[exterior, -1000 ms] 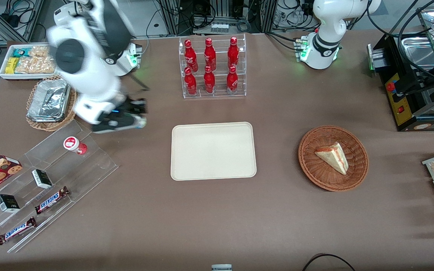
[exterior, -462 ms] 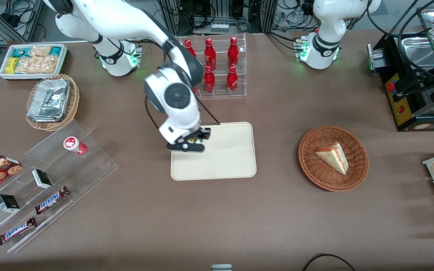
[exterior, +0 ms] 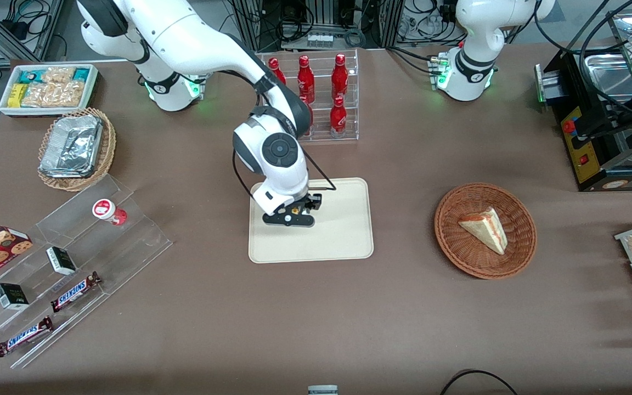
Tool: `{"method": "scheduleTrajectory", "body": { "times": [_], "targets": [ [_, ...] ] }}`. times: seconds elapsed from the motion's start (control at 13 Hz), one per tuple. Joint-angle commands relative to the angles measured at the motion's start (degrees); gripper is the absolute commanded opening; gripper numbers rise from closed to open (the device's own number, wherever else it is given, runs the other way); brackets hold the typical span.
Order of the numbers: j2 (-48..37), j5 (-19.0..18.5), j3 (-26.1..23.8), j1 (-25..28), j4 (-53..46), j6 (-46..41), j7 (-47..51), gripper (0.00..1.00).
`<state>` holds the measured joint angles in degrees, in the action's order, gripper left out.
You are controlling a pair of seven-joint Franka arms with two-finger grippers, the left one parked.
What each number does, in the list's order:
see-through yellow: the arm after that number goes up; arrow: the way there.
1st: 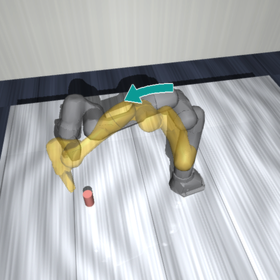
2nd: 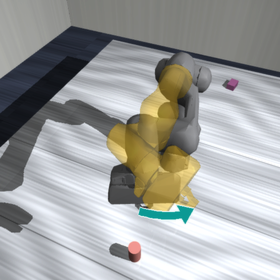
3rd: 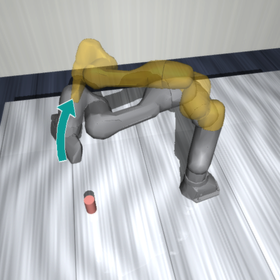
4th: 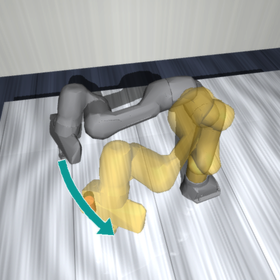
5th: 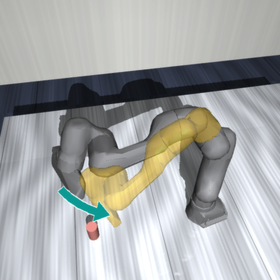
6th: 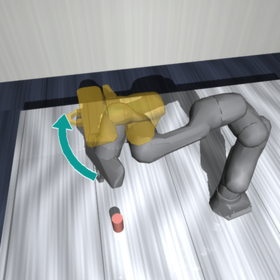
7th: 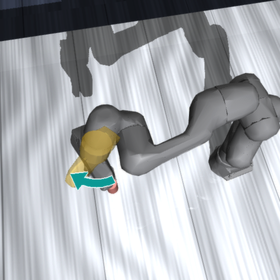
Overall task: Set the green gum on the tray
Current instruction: 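Lower the green tub onto the cream tray and open the right gripper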
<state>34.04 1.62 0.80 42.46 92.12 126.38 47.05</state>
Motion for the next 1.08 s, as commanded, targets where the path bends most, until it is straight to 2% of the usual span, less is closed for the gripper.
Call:
{"method": "scheduleTrajectory", "body": {
  "times": [0.0, 0.38, 0.46, 0.54, 0.69, 1.0],
  "targets": [
    [3.84, 0.57, 0.52, 2.61, -2.2, 1.84, 0.94, 0.0],
    [5.95, 0.66, 0.44, 2.71, -1.68, 5.81, 0.85, 0.0],
    [6.04, 1.79, 0.44, 2.71, -1.68, 5.89, 0.85, 0.0],
    [6.13, 3.28, 0.52, 2.62, -1.68, 5.89, 0.24, 0.11],
    [5.95, 3.91, 0.52, 2.1, -1.68, 5.81, -0.11, 1.0],
    [3.59, 3.91, 0.61, 1.66, -1.5, 3.53, -0.91, 1.0]
  ]
}}
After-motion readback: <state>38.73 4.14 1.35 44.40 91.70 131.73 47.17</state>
